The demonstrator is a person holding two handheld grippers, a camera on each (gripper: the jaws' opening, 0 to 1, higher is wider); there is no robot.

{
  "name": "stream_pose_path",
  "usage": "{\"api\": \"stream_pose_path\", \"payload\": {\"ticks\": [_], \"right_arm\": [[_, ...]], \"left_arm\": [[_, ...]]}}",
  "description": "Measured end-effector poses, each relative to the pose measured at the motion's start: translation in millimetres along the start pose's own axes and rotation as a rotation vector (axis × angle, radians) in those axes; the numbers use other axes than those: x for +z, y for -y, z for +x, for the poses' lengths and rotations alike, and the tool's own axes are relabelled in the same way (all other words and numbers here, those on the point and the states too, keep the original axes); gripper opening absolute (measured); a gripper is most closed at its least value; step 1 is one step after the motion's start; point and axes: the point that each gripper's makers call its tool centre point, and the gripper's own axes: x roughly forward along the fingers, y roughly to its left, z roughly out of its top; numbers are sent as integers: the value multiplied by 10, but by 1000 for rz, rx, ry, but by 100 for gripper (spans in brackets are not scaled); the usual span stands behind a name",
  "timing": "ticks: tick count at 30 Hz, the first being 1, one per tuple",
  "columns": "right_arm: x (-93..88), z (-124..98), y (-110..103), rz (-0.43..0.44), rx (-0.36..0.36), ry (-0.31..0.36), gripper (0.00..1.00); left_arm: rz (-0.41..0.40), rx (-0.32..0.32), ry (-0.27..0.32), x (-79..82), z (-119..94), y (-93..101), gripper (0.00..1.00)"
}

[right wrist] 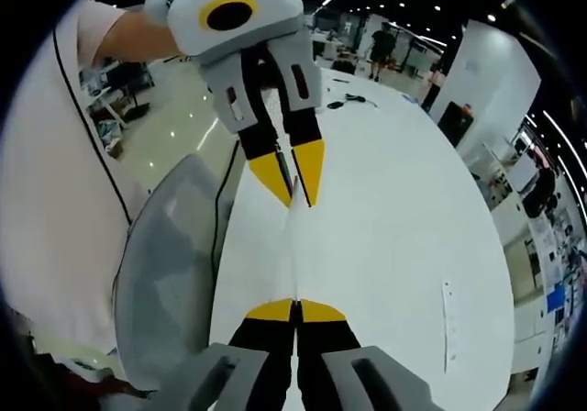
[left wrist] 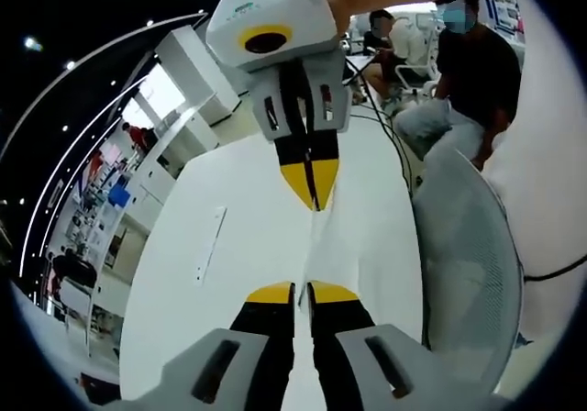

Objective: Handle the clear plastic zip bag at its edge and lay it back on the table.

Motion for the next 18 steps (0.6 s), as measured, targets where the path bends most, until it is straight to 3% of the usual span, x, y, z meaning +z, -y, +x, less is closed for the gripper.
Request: {"api": "stream_pose_path", "payload": {"ticks": [5,18], "right_arm": [[1,-11,13,-8,-8,-7,0],[-1,-2,36,-9,-23,-22,0]], "left_arm": [[5,-7,19,81,-5,7,11],[50,-39,54,351,47,127,9]]}}
